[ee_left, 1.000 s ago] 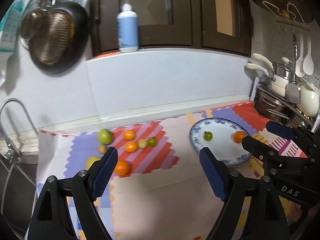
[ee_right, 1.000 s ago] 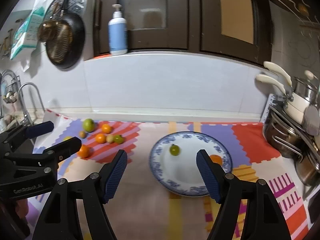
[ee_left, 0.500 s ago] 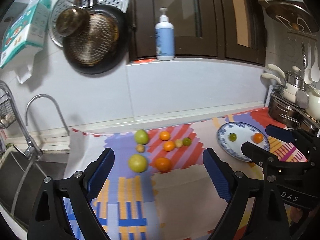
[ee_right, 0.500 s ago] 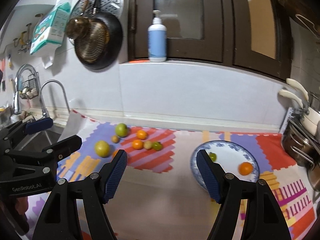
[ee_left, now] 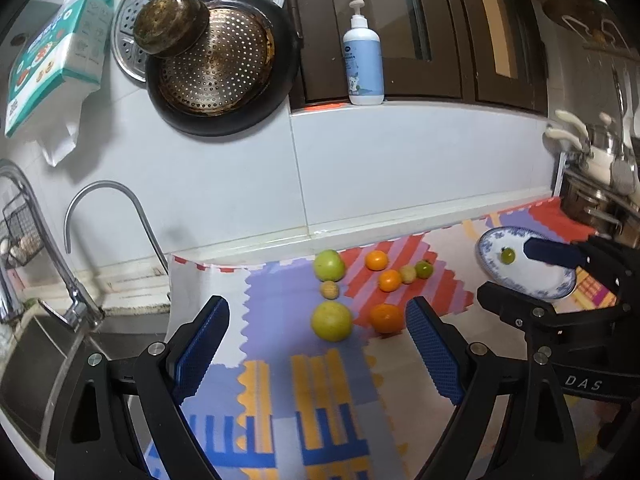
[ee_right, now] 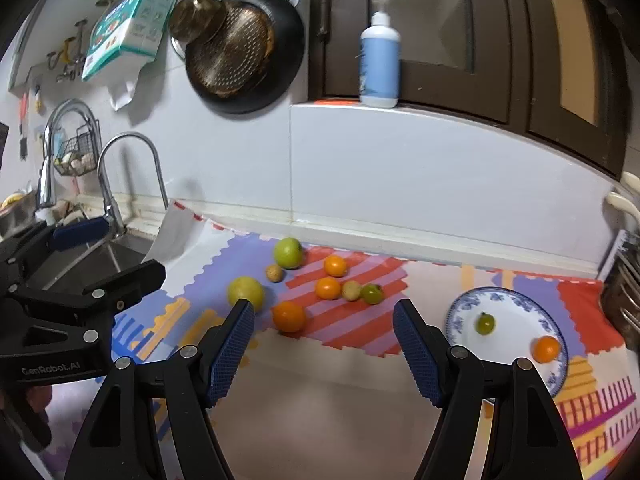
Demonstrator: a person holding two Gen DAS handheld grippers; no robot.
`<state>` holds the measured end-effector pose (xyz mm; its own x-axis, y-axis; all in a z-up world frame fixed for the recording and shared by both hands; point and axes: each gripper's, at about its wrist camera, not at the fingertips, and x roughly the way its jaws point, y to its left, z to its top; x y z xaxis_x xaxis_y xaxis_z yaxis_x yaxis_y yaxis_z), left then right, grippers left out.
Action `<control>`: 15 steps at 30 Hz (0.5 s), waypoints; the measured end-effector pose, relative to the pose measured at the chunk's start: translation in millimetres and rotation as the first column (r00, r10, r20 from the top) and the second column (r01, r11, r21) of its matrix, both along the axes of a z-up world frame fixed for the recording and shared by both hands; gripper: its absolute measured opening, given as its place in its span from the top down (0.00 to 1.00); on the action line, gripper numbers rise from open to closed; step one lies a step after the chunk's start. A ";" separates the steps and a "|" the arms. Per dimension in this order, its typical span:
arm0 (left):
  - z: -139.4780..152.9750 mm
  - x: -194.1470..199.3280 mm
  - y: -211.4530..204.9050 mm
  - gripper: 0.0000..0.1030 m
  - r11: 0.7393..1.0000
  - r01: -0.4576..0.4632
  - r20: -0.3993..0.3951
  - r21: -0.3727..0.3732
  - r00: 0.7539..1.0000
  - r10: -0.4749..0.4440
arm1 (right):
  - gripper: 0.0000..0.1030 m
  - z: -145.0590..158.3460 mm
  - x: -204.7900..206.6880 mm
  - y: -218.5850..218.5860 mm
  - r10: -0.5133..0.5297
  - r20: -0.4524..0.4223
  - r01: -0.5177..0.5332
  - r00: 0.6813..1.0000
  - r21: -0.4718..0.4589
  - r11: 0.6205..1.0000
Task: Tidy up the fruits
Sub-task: 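Move both tools back toward the fruit cluster, then grasp the large yellow-green fruit with the left tool while the right tool grasps an orange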
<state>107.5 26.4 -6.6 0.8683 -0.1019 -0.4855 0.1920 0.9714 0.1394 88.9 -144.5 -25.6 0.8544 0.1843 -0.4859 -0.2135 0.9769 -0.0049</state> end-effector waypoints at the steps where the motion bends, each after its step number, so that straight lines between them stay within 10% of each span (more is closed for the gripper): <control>1: -2.5 2.5 0.9 0.12 1.000 0.006 0.004 0.011 1.000 -0.006 | 0.30 -2.0 3.4 2.8 0.008 -0.002 -0.008 1.000 -0.003 1.000; 15: -58.8 61.4 9.6 0.22 0.990 0.120 -0.102 0.080 0.988 -0.112 | 0.30 -46.1 62.3 30.1 0.079 -0.092 -0.085 0.993 -0.059 0.995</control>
<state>168.9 36.0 -65.4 0.8014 -0.1535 -0.5781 0.3192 0.9271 0.1964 151.3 -114.3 -71.7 0.7905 0.2187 -0.5721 -0.2950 0.9545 -0.0427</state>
